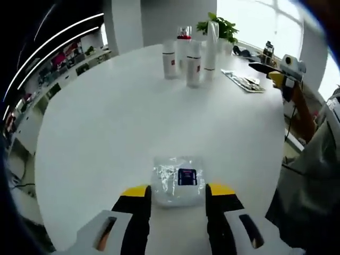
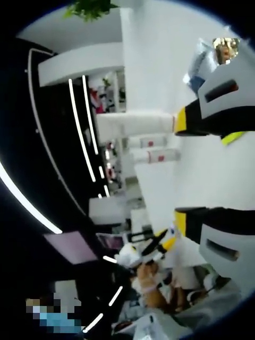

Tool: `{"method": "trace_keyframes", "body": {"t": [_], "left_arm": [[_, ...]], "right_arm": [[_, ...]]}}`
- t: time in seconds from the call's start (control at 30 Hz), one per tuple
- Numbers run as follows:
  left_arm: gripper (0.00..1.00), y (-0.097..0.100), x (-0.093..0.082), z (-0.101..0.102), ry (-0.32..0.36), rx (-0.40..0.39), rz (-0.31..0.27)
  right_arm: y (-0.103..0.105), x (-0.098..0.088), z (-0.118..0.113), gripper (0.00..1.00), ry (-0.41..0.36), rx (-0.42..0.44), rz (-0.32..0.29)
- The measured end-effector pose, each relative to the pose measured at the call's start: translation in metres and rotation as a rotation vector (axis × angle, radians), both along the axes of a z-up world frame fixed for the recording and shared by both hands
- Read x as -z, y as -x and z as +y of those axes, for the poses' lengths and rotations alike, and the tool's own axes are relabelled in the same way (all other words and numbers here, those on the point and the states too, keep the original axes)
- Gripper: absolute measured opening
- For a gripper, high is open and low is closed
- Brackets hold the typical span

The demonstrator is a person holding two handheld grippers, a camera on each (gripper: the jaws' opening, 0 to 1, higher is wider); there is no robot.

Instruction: Arrange the skincare products in the storage area until every visible bottle or jar stands upright without overlapping.

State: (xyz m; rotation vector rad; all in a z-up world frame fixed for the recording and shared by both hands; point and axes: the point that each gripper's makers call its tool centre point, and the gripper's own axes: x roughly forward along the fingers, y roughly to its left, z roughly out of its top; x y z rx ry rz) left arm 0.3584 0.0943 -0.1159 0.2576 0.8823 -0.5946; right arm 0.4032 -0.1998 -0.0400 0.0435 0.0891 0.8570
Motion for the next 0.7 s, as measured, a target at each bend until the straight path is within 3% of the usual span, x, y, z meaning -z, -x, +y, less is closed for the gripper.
{"method": "trace_keyframes", "body": {"t": [0.1, 0.33, 0.4, 0.47, 0.53, 0.7], "left_arm": [[0.41, -0.007, -0.012, 0.001, 0.029, -0.028, -0.069], [0.41, -0.026, -0.048, 0.002, 0.121, -0.096, -0.289], [0.41, -0.035, -0.061, 0.005, 0.125, -0.107, -0.401], [0.41, -0.041, -0.070, 0.006, 0.148, -0.122, -0.461], [0.41, -0.047, -0.082, 0.006, 0.204, -0.155, -0.524], [0.41, -0.054, -0.106, -0.007, 0.253, -0.122, -0.708]], "right_arm": [[0.001, -0.007, 0.008, 0.52, -0.001, -0.034, -0.012], [0.003, -0.024, 0.038, 0.52, 0.021, -0.124, -0.061], [0.003, -0.028, 0.047, 0.51, 0.029, -0.140, -0.071], [0.005, -0.038, 0.061, 0.50, 0.027, -0.170, -0.118], [0.005, -0.045, 0.075, 0.50, 0.015, -0.207, -0.128], [-0.002, -0.062, 0.105, 0.50, 0.009, -0.273, -0.183]]}}
